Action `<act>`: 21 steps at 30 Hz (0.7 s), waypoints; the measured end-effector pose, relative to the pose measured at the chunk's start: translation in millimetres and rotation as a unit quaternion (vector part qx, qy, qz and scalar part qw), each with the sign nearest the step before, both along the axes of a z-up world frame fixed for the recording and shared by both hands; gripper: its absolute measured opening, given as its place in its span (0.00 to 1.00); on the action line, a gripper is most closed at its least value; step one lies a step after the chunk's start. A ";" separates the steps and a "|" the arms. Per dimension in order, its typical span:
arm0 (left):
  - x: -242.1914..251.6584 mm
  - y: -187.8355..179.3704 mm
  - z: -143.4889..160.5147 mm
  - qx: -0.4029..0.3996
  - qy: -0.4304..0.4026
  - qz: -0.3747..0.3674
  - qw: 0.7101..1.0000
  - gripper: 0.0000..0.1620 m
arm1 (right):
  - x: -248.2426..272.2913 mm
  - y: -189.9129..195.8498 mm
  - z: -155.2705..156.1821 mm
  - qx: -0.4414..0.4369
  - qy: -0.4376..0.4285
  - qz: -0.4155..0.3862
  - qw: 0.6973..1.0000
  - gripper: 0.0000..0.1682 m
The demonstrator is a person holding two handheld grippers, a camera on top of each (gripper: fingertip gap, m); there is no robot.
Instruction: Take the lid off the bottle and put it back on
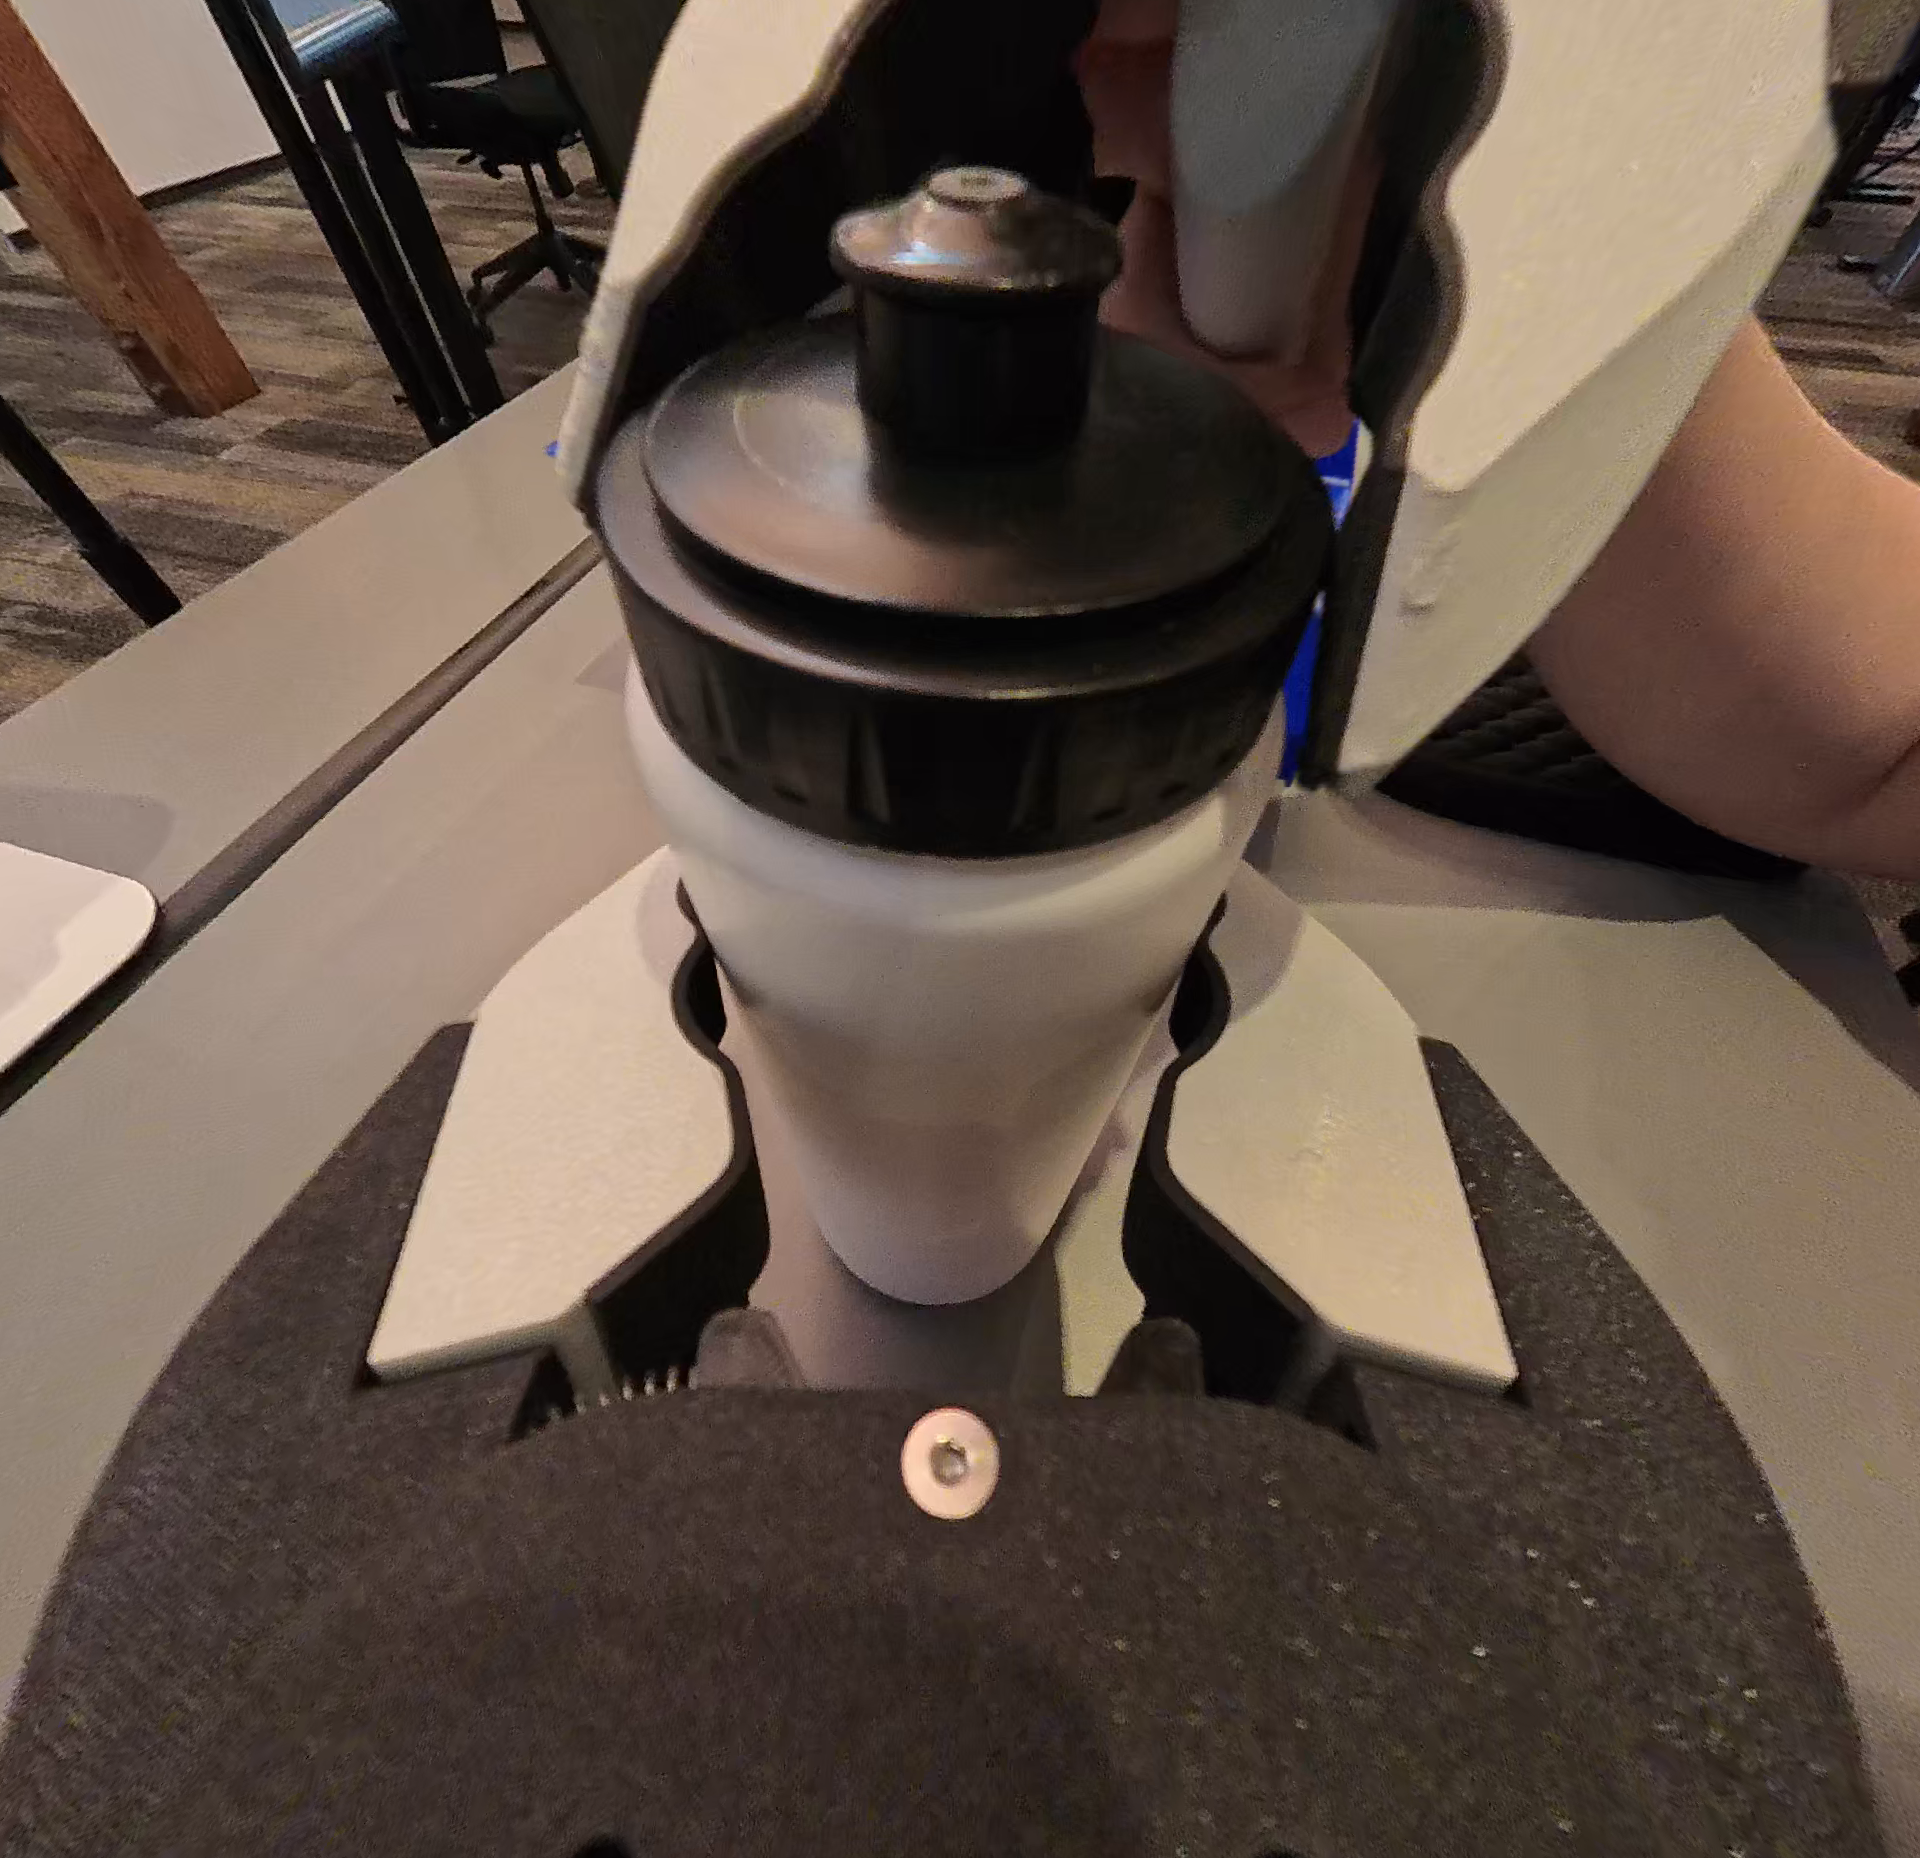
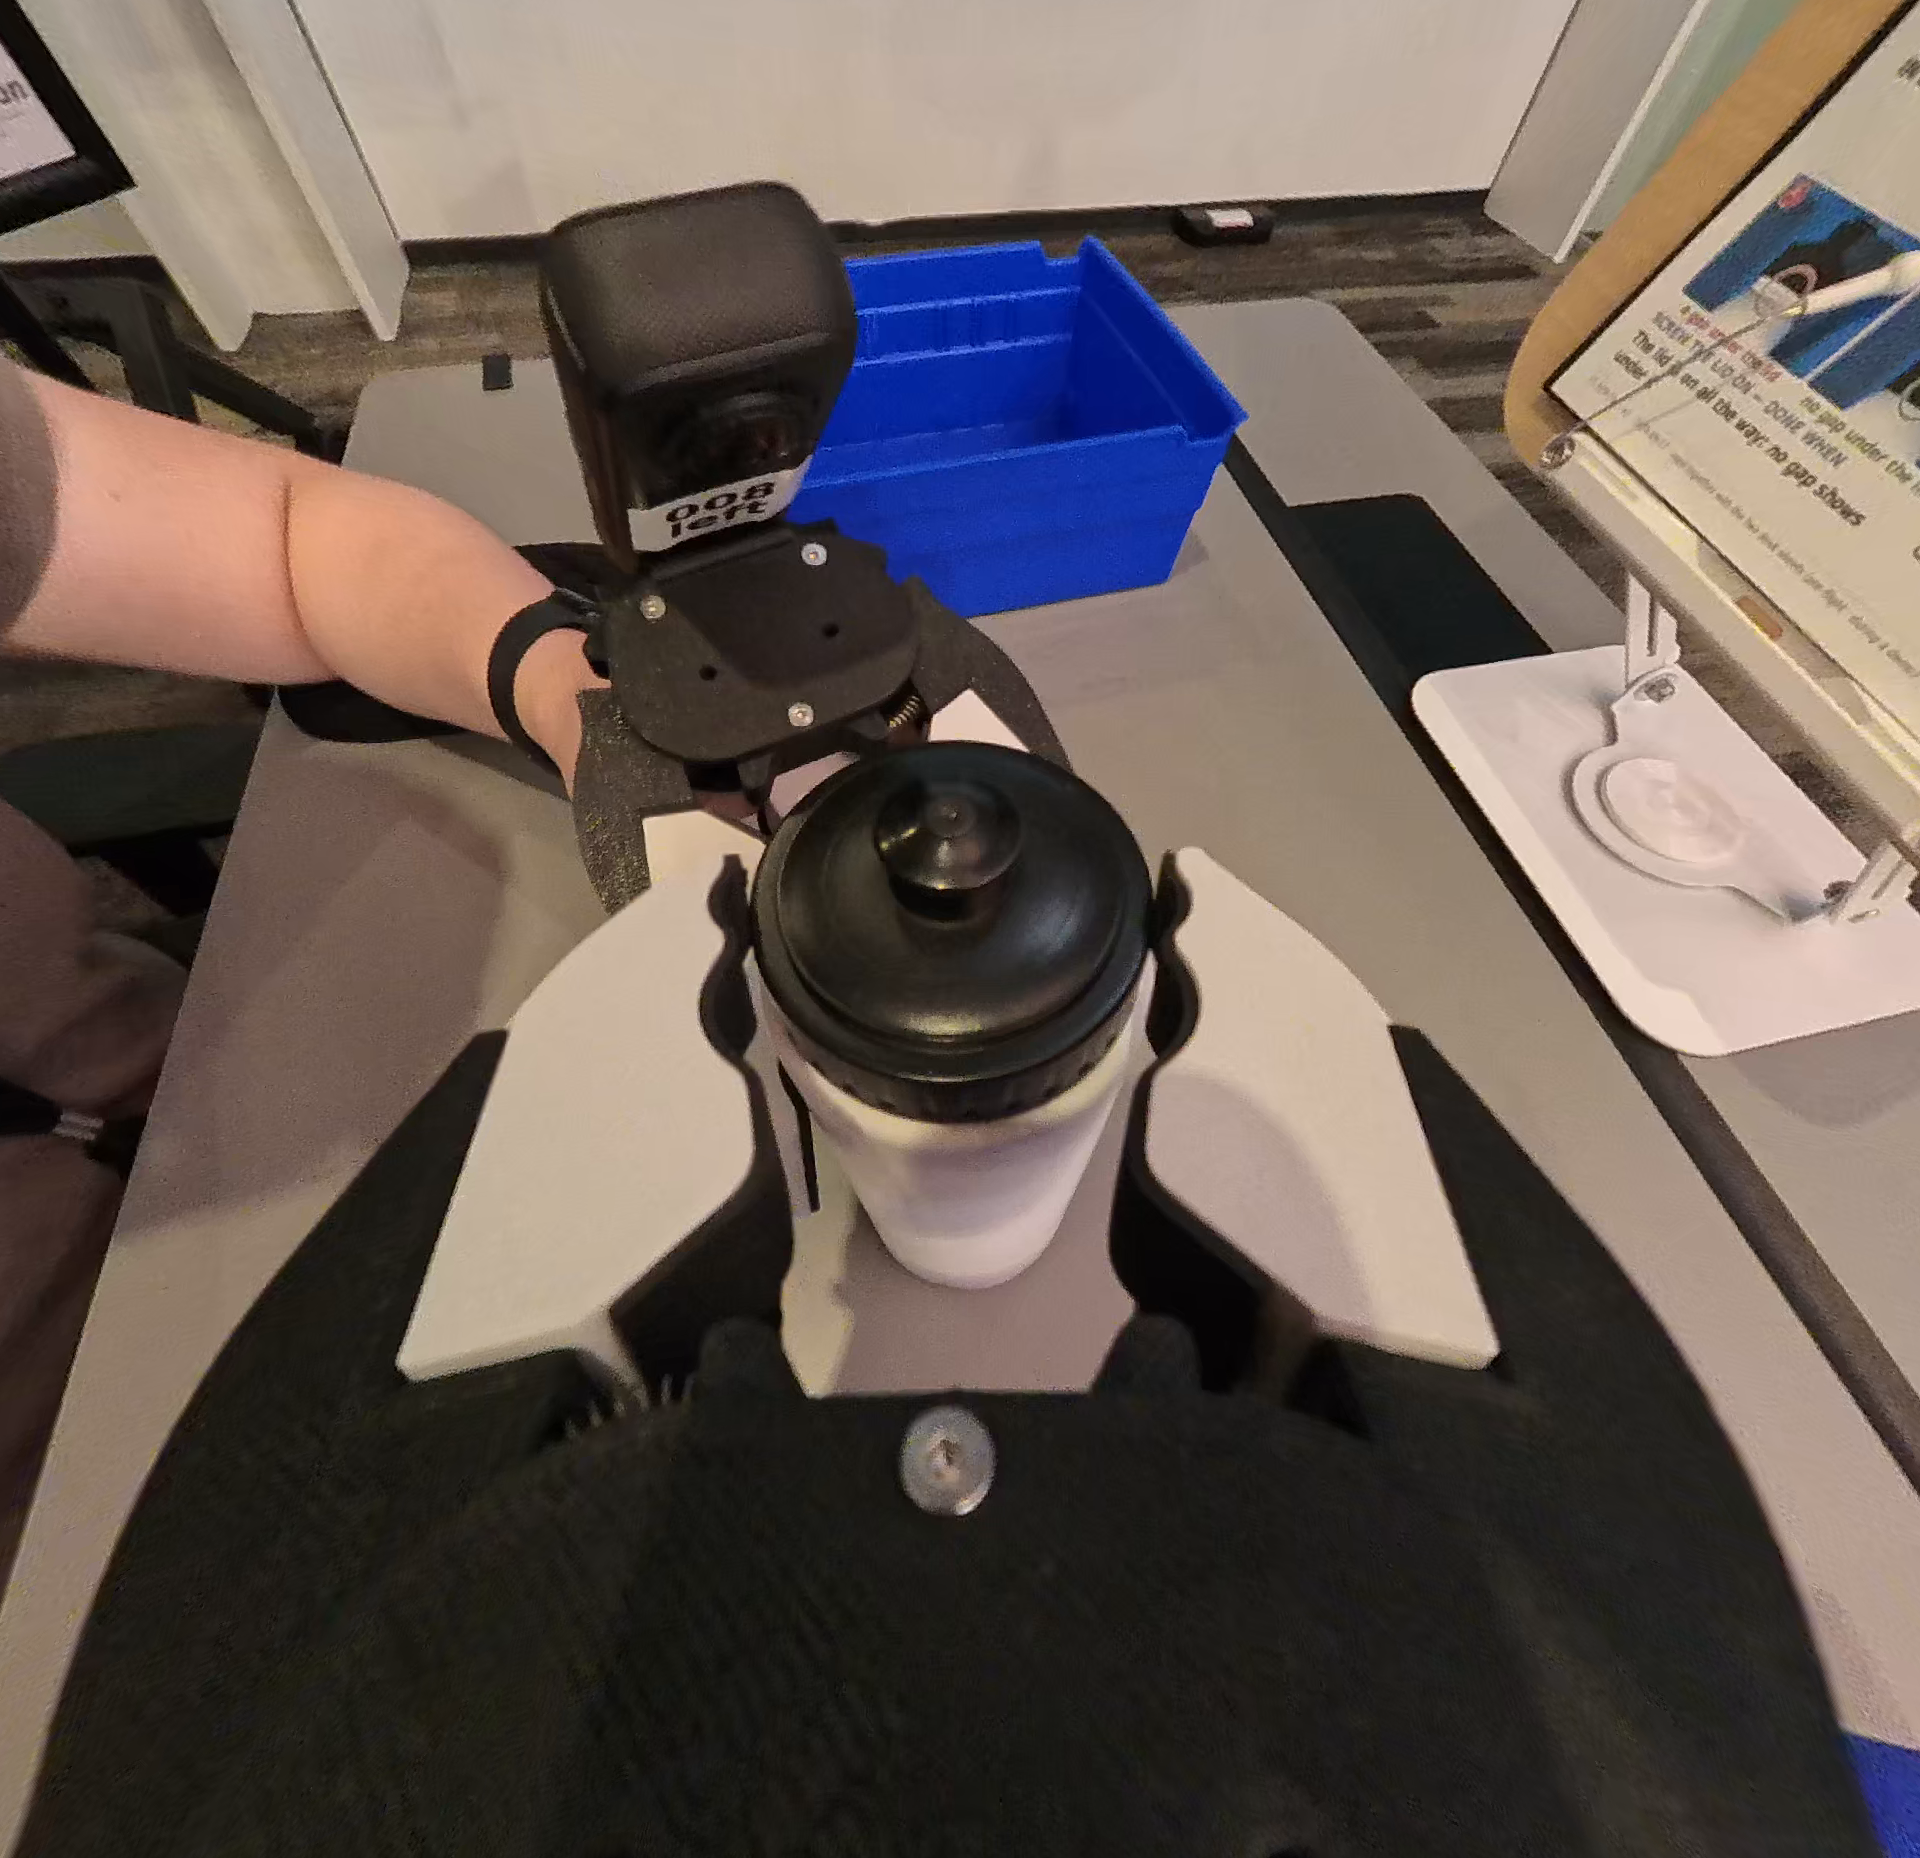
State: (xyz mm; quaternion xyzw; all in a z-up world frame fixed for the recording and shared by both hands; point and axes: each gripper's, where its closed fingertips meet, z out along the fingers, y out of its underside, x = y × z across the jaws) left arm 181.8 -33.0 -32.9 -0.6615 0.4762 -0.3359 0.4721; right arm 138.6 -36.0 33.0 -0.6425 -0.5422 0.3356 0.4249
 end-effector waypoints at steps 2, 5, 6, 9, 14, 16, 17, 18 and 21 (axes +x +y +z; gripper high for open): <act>-0.7 1.0 -0.2 -0.005 -0.001 0.001 1.000 0.53 | -0.1 1.1 -0.6 -0.003 -0.003 -0.005 1.000 0.45; 0.4 0.4 -0.8 -0.004 0.006 0.004 1.000 0.53 | 2.7 0.6 -1.8 0.001 -0.024 -0.013 1.000 0.45; 0.7 0.3 -0.9 -0.003 0.008 0.006 1.000 0.53 | 3.0 0.7 -1.9 0.002 -0.026 -0.016 1.000 0.45; 0.5 1.7 -1.2 -0.009 0.011 0.012 1.000 0.52 | 3.4 2.6 -1.9 -0.002 -0.024 -0.021 0.999 0.45; 0.5 2.9 -1.6 -0.012 0.015 0.023 1.000 0.52 | 4.2 4.0 -2.5 -0.005 -0.028 -0.033 0.999 0.46; 0.8 3.6 -1.7 -0.012 0.017 0.029 0.999 0.52 | 4.4 4.8 -3.0 -0.002 -0.031 -0.037 0.999 0.46; 1.0 3.8 -1.6 -0.011 0.016 0.029 0.999 0.52 | 4.3 4.9 -2.7 -0.001 -0.030 -0.037 0.999 0.46; 1.0 3.9 -1.5 -0.010 0.016 0.029 0.999 0.52 | 3.9 5.3 -2.4 0.003 -0.027 -0.035 0.999 0.46; 0.8 6.6 -0.7 -0.008 0.008 0.038 0.999 0.52 | 3.1 8.4 -4.3 0.031 -0.022 -0.029 0.999 0.46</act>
